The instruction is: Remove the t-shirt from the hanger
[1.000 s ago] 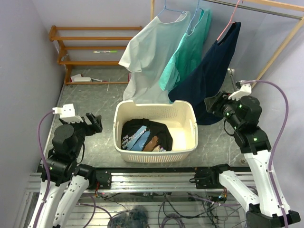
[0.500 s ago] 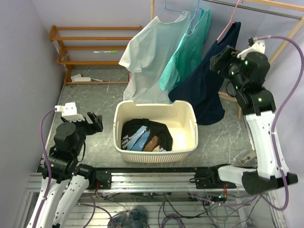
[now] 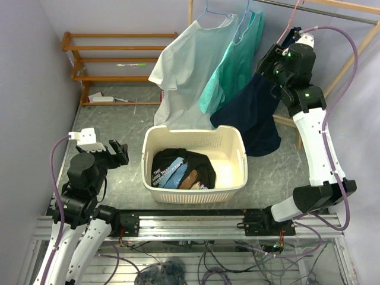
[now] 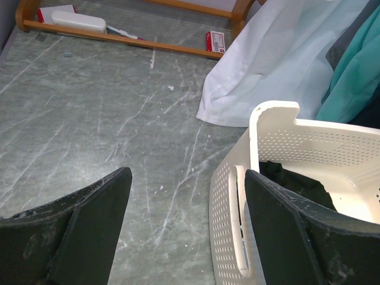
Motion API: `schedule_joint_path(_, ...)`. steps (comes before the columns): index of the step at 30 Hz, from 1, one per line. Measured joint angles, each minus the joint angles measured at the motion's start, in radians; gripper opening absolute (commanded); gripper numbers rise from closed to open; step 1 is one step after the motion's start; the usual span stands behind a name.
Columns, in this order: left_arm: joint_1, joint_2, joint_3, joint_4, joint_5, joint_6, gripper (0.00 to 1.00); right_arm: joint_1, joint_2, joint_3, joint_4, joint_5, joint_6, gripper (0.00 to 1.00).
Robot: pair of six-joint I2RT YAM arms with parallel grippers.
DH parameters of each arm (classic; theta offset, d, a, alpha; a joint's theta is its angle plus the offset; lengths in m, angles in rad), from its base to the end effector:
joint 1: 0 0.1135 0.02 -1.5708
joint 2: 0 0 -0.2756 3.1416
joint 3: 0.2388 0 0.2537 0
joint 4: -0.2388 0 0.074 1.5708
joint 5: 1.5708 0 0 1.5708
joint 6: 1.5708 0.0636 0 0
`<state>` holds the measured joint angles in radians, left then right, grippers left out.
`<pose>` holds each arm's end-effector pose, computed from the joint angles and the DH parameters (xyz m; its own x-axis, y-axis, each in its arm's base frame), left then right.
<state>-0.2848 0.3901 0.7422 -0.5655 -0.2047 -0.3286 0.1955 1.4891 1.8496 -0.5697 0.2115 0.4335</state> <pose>0.1082 -0.0182 0.3308 -0.2196 -0.2649 -0.9389 0.0143 0.9614 -0.2746 0.3363 0.0530 0.5030 -0.1800 0.3830 -0.9060 0.0960 0.9235 0.3713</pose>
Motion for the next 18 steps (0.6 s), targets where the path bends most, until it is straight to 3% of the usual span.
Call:
schedule_joint_path(3, 0.000, 0.000, 0.000, 0.000, 0.000, 0.000, 0.88, 0.001, 0.014, 0.002, -0.005, 0.005, 0.006, 0.33)
schedule_joint_path(10, 0.000, 0.000, 0.000, 0.000, 0.000, 0.000, 0.88, 0.000, -0.001, -0.005, -0.044, 0.110, 0.007, 0.13)
schedule_joint_path(12, 0.000, 0.000, 0.000, 0.000, 0.000, 0.000, 0.86, 0.000, -0.026, -0.034, -0.042, 0.143, 0.005, 0.00)
schedule_joint_path(18, 0.000, 0.000, 0.000, 0.000, 0.000, 0.000, 0.84, 0.002, -0.121, -0.137, 0.005, 0.208, -0.024, 0.00)
